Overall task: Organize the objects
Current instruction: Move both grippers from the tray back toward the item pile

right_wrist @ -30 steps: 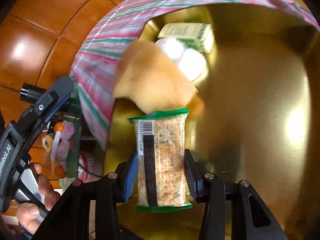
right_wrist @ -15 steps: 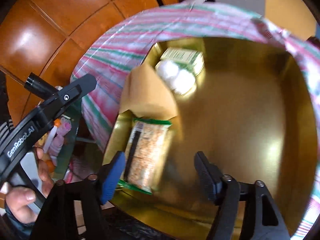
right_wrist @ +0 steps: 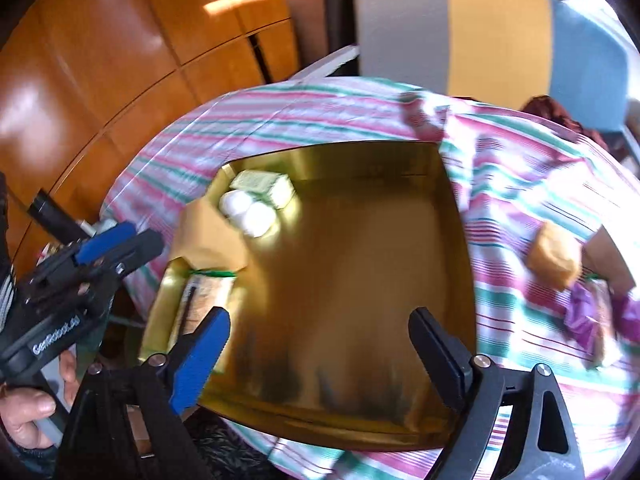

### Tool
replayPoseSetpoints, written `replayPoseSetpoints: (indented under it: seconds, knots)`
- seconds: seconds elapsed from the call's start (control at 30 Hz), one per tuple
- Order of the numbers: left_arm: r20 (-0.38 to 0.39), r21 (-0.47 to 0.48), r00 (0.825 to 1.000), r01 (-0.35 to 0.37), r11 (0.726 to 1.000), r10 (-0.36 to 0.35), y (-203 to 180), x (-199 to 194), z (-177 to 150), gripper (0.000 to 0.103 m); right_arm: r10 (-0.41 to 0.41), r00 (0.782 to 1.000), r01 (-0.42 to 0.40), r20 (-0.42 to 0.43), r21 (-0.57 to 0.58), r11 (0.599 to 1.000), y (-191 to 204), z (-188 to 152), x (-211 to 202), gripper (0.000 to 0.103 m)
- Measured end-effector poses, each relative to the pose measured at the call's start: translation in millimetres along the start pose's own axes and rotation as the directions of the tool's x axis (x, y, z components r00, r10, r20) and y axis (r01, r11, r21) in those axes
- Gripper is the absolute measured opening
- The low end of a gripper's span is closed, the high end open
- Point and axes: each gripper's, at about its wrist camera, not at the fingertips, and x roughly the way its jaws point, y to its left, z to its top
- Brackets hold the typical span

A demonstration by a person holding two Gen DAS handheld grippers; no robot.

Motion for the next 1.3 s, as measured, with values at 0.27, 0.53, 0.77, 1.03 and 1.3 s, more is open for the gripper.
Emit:
replayPoseSetpoints:
  seconds: [0.27,0.53,0.77,1.03,1.3]
  knots:
    - [-0.026,0.086,0.999,0.033,0.996,-0.031,-36,8,1,0.054,-0.087,0.995,0.080,0.048,0.122,0.989,-71,-5,-30,0.096]
    - [-0.062,0.172,0.994,0.095,0.981,-0.086,-78,19,5,0.054,-0.243,0.966,0.219,0.091,0.213,0.952,-157,-5,-71,0.103]
    - [-0.133,0.216,0.978,0.184,0.959,-0.158,-121,34,8,0.054,-0.419,0.899,0.350,0.126,0.370,0.861,-261,-24,-106,0.103]
    - [-0.222,0.227,0.943,0.298,0.927,-0.249,-176,57,15,0.054,-0.453,0.886,0.273,0.097,0.681,0.680,-347,-68,-121,0.103]
    - [-0.270,0.280,0.934,0.307,0.910,-0.232,-221,87,29,0.054,-0.437,0.893,0.254,0.106,0.683,0.685,-343,-68,-125,0.103]
